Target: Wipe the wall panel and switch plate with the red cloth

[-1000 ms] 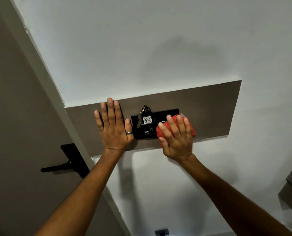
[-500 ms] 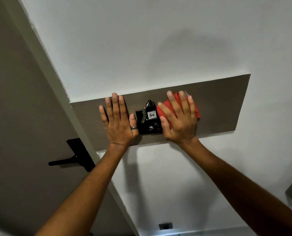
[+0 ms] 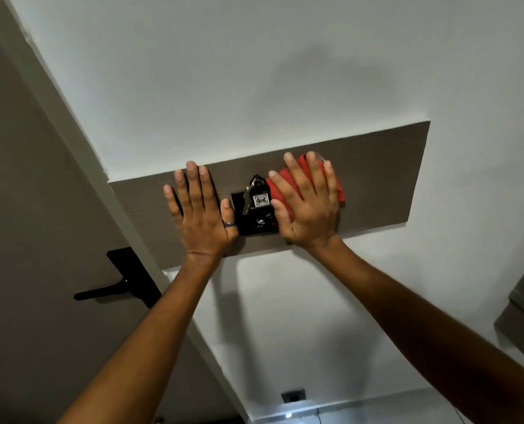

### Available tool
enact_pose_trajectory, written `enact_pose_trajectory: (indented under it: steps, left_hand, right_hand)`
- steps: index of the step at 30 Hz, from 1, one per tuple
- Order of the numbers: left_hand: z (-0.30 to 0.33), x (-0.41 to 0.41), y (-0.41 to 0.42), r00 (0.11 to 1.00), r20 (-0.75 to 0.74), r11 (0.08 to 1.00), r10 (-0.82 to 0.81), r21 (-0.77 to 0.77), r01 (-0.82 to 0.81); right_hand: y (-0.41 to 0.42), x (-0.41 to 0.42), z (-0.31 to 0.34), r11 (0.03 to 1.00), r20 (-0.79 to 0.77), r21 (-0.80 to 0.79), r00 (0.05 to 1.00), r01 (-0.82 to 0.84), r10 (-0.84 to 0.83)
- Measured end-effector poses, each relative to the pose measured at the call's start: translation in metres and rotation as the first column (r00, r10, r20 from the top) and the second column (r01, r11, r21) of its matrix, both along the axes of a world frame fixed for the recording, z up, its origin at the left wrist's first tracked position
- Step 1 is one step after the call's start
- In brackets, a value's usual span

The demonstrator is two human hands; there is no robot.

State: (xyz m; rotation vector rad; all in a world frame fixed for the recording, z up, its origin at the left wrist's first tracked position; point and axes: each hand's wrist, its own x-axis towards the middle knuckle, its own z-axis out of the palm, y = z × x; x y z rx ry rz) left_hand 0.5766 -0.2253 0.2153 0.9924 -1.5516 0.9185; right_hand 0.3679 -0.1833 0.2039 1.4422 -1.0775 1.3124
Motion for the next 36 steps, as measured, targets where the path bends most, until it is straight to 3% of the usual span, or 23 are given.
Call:
enact_pose_trajectory:
  steps: [5,8,12,13,15,19,20,24,25,27,28,31,32,35,36]
  left_hand:
    - [-0.001,0.001,0.001,1.000,0.009,1.000,0.011,0.014,-0.011]
    - [-0.002,-0.003,0.003,1.000,0.005,1.000,0.019,0.006,-0.019]
    - [0.002,0.000,0.003,0.999,0.004,0.999,0.044,0.006,-0.044]
    - [0.002,0.001,0.003,0.999,0.000,0.999,0.037,0.006,-0.037]
    - [0.000,0.002,0.003,0.999,0.002,0.999,0.035,0.012,-0.035]
    - [-0.001,0.002,0.002,1.000,0.003,1.000,0.019,0.004,-0.019]
    - [-0.001,0.002,0.002,1.000,0.007,1.000,0.003,0.010,-0.003]
    - [0.000,0.003,-0.001,1.000,0.008,1.000,0.008,0.016,-0.008]
    - [0.000,0.003,0.001,1.000,0.006,1.000,0.005,0.020,-0.005]
    - [-0.002,0.003,0.002,1.000,0.005,1.000,0.007,0.028,-0.008]
    - [-0.003,0.004,0.002,1.000,0.006,0.999,0.011,0.034,-0.011]
    - [0.000,0.004,0.000,1.000,-0.004,0.999,-0.005,0.038,0.005]
    - [0.000,0.005,0.001,1.000,0.004,0.999,-0.007,0.032,0.007]
    - [-0.003,0.005,0.001,1.000,0.013,0.999,-0.008,0.036,0.007]
    - [-0.002,0.005,0.000,1.000,0.005,0.999,-0.002,0.040,0.002]
  right_hand:
    - [0.004,-0.021,-0.035,0.997,-0.139,-0.076,0.990,0.021,-0.031]
    - [0.019,-0.037,-0.068,1.000,-0.174,-0.012,0.985,0.012,-0.014]
    - [0.035,-0.011,-0.064,0.980,0.192,0.024,0.963,-0.198,0.190]
    - [0.035,0.009,-0.056,0.973,0.205,-0.007,0.952,-0.232,0.228]
    - [0.029,0.046,-0.040,0.973,0.051,-0.031,0.972,-0.229,0.231]
    - [0.006,0.048,-0.015,0.990,-0.262,-0.132,0.965,-0.056,0.020]
    - [0.001,0.042,-0.018,0.988,-0.246,-0.147,0.969,-0.045,0.007]
    - [-0.002,0.074,-0.031,0.988,0.134,-0.156,0.991,0.003,0.018]
    - [-0.001,0.074,-0.032,0.987,0.086,-0.156,0.996,-0.024,0.037]
    - [-0.002,0.052,-0.030,0.987,-0.163,-0.153,0.986,-0.044,0.018]
    - [-0.003,0.044,-0.031,0.988,-0.185,-0.147,0.983,-0.039,0.011]
    - [0.002,0.071,-0.035,0.994,0.104,-0.107,0.994,0.028,-0.017]
    - [0.001,0.079,-0.039,0.992,0.086,-0.121,0.996,0.034,-0.024]
    - [-0.001,0.040,-0.033,0.990,-0.302,-0.134,0.953,-0.054,0.011]
    - [0.001,0.029,-0.032,0.989,-0.294,-0.126,0.955,-0.071,0.031]
